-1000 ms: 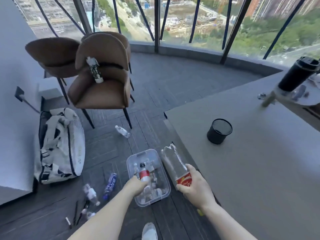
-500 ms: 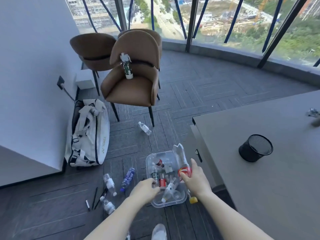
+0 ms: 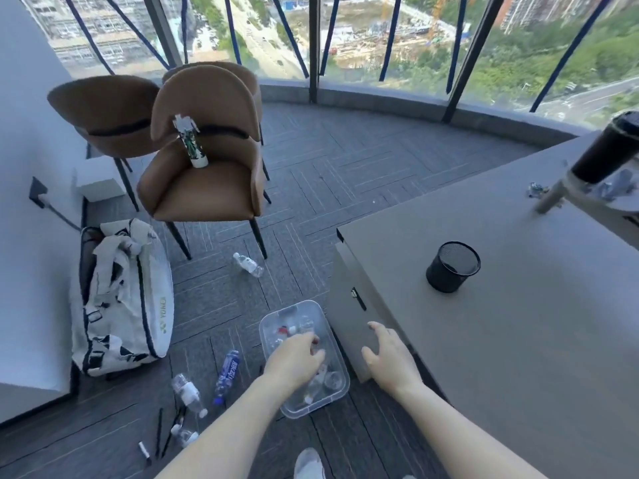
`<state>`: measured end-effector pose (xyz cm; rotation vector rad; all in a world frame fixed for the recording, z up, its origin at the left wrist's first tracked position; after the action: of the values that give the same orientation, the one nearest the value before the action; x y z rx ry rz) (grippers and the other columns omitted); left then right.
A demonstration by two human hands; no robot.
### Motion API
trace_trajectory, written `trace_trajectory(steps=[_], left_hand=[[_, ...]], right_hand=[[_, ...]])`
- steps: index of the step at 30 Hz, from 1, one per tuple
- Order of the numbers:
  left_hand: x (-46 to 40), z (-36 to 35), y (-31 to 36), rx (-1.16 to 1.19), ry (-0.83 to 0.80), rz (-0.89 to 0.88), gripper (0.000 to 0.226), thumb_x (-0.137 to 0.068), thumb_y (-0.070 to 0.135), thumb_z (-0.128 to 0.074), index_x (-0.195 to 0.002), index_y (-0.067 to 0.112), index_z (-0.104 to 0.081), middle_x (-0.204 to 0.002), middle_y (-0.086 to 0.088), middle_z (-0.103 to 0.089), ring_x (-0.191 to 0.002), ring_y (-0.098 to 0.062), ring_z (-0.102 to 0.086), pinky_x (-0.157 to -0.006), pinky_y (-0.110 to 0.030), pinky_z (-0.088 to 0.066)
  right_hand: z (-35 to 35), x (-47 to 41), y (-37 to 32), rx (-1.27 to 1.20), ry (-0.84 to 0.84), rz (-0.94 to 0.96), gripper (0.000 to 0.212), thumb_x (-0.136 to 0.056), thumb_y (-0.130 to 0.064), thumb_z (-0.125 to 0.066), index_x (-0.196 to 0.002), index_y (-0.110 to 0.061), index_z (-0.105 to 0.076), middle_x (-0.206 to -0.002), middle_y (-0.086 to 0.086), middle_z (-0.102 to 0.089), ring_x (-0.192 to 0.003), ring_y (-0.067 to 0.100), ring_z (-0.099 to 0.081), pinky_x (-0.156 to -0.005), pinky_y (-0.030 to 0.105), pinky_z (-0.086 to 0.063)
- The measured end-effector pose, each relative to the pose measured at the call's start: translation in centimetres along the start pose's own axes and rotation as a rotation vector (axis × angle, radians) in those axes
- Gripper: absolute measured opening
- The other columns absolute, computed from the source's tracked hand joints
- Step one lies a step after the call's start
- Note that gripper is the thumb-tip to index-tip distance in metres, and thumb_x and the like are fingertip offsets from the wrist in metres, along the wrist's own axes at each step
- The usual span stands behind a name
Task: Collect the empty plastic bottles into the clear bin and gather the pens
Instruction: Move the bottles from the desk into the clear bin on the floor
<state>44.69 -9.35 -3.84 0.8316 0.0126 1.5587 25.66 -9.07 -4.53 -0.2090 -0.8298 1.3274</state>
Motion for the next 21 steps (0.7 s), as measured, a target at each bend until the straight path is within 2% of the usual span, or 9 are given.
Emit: trace_trajectory(steps=[5, 10, 16, 21], left_hand=[[-1.1, -0.8, 9.1, -0.108, -0.008, -0.289, 0.037, -0.094, 0.034, -0.045, -0.127, 0.022, -0.056, -0.123, 0.003, -0.062, -0.109, -0.019, -0.061, -0.09, -0.035, -0.05], [0.2, -5.0, 20.5, -0.26, -0.043, -0.596, 0.037, -0.093, 0.03, -0.045, -0.127, 0.02, -0.056, -0.126, -0.001, -0.058, -0.114, -0.024, -0.056, -0.092, -0.037, -0.047], [6.6, -14.5, 33.6, -0.404, -0.115, -0.921, 0.04, -0.096, 0.029, -0.041, -0.133, 0.023, -0.052, -0.13, -0.002, -0.052, -0.117, -0.025, -0.05, -0.089, -0.034, -0.044], [14.0, -24.3, 42.6, -0.477, -0.193, -1.079, 0.041, -0.095, 0.032, -0.043, -0.134, 0.025, -0.05, -0.134, -0.001, -0.05, -0.121, -0.025, -0.048, -0.093, -0.034, -0.044]], right_hand=[[4.7, 3.6, 5.2, -0.1, 0.187, -0.112, 0.05, -0.093, -0.021, -0.053, -0.143, -0.02, -0.042, -0.139, 0.002, -0.049, -0.126, 0.018, -0.047, -0.104, 0.03, -0.037], [10.2, 9.9, 12.8, -0.114, 0.4, -0.223, 0.048, -0.094, -0.018, -0.054, -0.141, -0.015, -0.045, -0.14, 0.003, -0.05, -0.13, 0.019, -0.045, -0.108, 0.031, -0.034], [15.5, 21.2, 24.4, -0.089, 0.612, -0.473, 0.046, -0.096, -0.026, -0.049, -0.141, -0.02, -0.046, -0.141, -0.003, -0.049, -0.129, 0.018, -0.044, -0.106, 0.035, -0.038], [18.8, 31.6, 35.6, -0.085, 0.715, -0.715, 0.053, -0.095, -0.026, -0.05, -0.146, -0.021, -0.038, -0.144, 0.001, -0.045, -0.13, 0.024, -0.039, -0.107, 0.035, -0.032]])
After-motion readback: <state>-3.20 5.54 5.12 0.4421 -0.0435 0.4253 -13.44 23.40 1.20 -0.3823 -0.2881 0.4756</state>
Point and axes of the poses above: each hand's wrist, its own x-axis away from the middle knuckle, its own z-axis out of the back of the hand, y = z × x, the point moved 7 cm from there along -x, towards the middle knuckle
